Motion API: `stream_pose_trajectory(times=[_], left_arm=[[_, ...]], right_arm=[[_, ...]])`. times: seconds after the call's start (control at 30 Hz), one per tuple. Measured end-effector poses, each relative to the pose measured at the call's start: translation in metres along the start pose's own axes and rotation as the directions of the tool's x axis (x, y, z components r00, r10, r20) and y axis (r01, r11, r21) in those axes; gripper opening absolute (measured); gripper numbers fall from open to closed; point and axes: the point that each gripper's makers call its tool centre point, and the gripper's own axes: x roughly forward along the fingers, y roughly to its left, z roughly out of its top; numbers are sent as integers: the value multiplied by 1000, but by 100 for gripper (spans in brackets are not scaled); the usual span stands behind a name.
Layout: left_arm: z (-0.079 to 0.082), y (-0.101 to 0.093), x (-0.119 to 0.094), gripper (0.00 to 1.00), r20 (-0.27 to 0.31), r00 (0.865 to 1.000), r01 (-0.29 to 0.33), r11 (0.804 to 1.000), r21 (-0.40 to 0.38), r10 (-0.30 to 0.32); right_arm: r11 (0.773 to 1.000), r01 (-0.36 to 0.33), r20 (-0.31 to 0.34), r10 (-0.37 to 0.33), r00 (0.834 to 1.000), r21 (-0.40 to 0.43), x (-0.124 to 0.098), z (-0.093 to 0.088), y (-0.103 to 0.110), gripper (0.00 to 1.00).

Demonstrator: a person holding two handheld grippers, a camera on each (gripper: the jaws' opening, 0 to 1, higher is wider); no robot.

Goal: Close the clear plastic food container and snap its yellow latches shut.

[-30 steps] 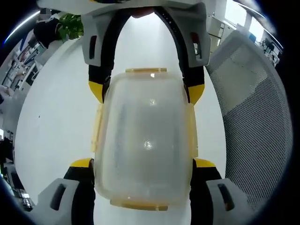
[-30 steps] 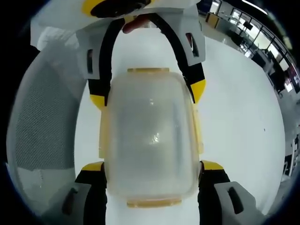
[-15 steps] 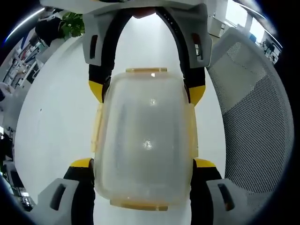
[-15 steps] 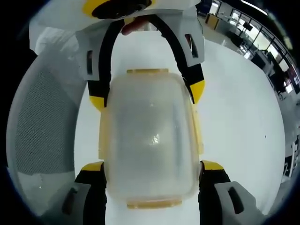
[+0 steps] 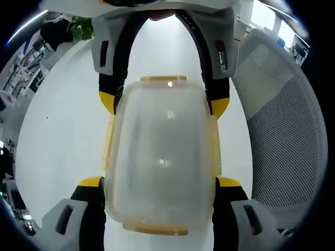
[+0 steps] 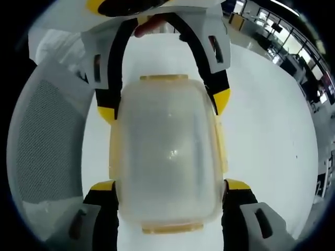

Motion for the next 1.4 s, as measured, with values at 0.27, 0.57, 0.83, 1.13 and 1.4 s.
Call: stream_pose_trajectory(times=[0.27,0.57,0.83,1.13,1.4], left_arm=[[1,0,1,85,4,1000,-5,1000,-3,5],[1,1,1,87,11,1000,11,1000,-10,-11],[1,3,2,87,-10,1000,8,1000,-7,-8],[1,9,3,87,-8,1000,6,1000,-3,-6],[1,18,4,87,-11,1000,-1,1000,-2,1]], right_arm=[[1000,8,-1,-8,1000,3,0,0,0,83],[1000,-1,10,1,1000,1,0,0,-1,83],[1000,-7,12,7,1000,6,1,0,-3,83],[1000,-7,16,6,1000,13,1,0,-10,83],[1000,-7,13,7,1000,16,2,0,-18,84]])
